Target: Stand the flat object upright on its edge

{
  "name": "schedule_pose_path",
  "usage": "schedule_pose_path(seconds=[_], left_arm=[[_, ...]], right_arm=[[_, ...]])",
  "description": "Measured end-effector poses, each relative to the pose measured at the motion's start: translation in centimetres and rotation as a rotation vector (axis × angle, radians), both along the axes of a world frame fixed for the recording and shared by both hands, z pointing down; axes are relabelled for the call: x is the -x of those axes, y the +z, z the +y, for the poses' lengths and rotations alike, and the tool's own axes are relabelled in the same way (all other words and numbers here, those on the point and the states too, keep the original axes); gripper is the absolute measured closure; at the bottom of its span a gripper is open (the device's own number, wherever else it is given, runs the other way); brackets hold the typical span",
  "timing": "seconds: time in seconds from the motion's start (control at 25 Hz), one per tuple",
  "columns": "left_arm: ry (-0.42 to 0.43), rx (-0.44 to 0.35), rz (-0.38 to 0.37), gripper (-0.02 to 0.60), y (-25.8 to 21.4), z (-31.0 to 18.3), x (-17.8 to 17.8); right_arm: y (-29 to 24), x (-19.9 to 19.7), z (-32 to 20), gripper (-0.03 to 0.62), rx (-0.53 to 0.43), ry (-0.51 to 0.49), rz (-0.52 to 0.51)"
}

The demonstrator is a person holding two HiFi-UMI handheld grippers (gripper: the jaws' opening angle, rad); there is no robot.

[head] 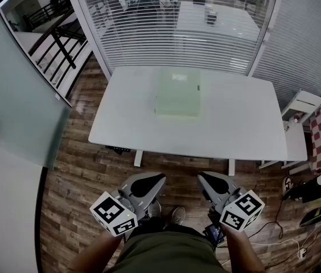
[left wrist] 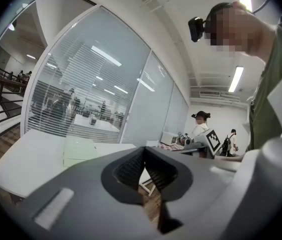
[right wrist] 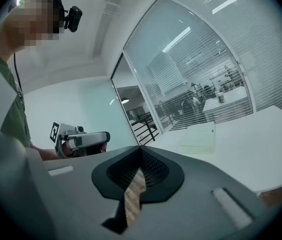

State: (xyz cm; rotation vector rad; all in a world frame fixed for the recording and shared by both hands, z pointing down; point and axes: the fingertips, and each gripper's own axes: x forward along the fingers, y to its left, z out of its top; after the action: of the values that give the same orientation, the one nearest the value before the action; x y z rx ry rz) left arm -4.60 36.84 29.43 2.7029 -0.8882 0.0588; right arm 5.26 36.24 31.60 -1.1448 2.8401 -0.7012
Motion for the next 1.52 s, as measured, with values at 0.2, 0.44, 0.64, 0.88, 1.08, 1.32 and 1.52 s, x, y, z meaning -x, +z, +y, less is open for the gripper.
schedule_pose_path(seconds=[0.2, 0.44, 0.64, 0.88, 1.08, 1.32, 1.52], left_arm=[[0.008, -0.004, -0.005, 0.581, -0.2, -0.1, -0.7], [0.008, -0.001, -0.016, 0.581, -0.1, -0.3, -0.9], [0.015, 0.0, -0.013, 0.581, 0.2, -0.8, -1.3], [0.013, -0.001, 0.0, 0.581, 0.4, -2.1, -1.3], [0.001, 0.004, 0.018, 0.581, 0.8, -3.8, -1.0], [0.01, 0.006, 0.026, 0.581, 1.3, -7.0, -1.0], [0.027, 0.02, 0.031, 0.581, 2.2, -11.1, -0.8]], right_arm=[[-0.1, -0.5, -0.2, 0.583, -0.001, 0.001, -0.003], [0.1, -1.2, -0.8, 0.583, 0.014, 0.022, -0.019], [0.7, -1.8, -1.1, 0.583, 0.042, 0.036, -0.014], [1.3, -2.3, -2.0, 0.583, 0.063, 0.044, -0.014], [0.9, -2.3, -3.5, 0.583, 0.05, 0.046, 0.003], [1.4, -2.4, -6.2, 0.583, 0.059, 0.057, 0.01], [2.3, -2.7, -9.8, 0.583, 0.075, 0.095, 0.008]])
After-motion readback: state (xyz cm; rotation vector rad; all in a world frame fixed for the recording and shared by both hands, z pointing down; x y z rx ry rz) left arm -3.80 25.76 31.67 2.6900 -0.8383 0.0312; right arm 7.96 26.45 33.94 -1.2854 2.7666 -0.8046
